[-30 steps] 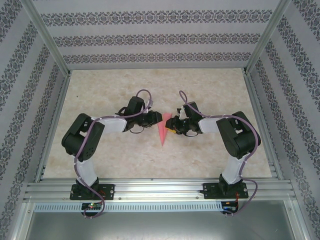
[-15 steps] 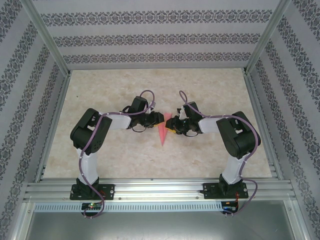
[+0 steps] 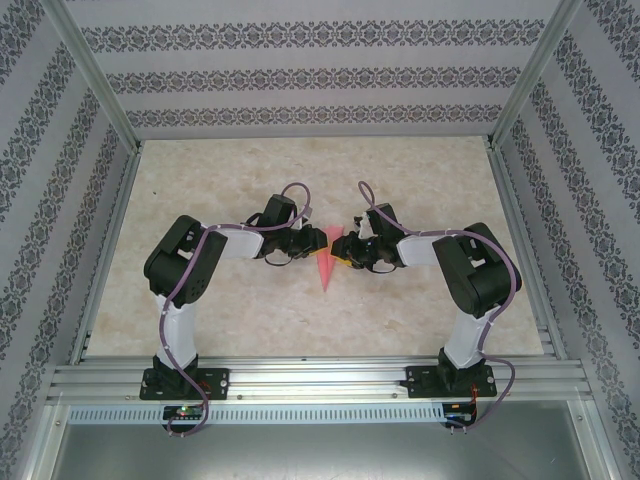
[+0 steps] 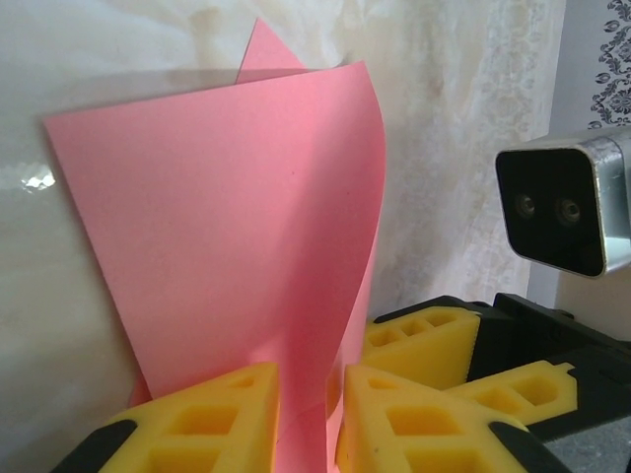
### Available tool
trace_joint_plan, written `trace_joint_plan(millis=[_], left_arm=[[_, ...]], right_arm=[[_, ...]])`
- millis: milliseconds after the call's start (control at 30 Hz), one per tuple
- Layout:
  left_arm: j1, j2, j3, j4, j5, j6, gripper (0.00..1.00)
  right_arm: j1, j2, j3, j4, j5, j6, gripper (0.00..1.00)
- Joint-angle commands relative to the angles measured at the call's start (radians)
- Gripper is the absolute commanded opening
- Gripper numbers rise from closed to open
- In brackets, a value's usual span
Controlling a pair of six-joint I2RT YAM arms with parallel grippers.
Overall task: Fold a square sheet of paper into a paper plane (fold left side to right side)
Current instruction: Fold the wing for the fifth time at the center of the table.
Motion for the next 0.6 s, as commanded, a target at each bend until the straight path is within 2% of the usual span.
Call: trace_joint_plan(millis=[0,167,400,567], left_arm=[[-0.002,0.027,0.031,0.045,0.025,-0.007,0.23],[-0.003,0.025,0.031,0.05,0.026,-0.008,0.16],[-0.002,0.006,0.027,0.016,0.005,0.02,0.03],[0.003,-0.011,0.028,-0.035,-0.02,0.055,0.0]], right_arm=[[0.019,0.053,0.006,-0.007,0.033,-0.016,0.33],[0.02,0.053,0.007,-0.01,0.033,-0.017,0.33],[0.02,0.056,0.007,-0.017,0.034,-0.022,0.34],[0.02,0.056,0.007,-0.017,0.03,-0.025,0.35]])
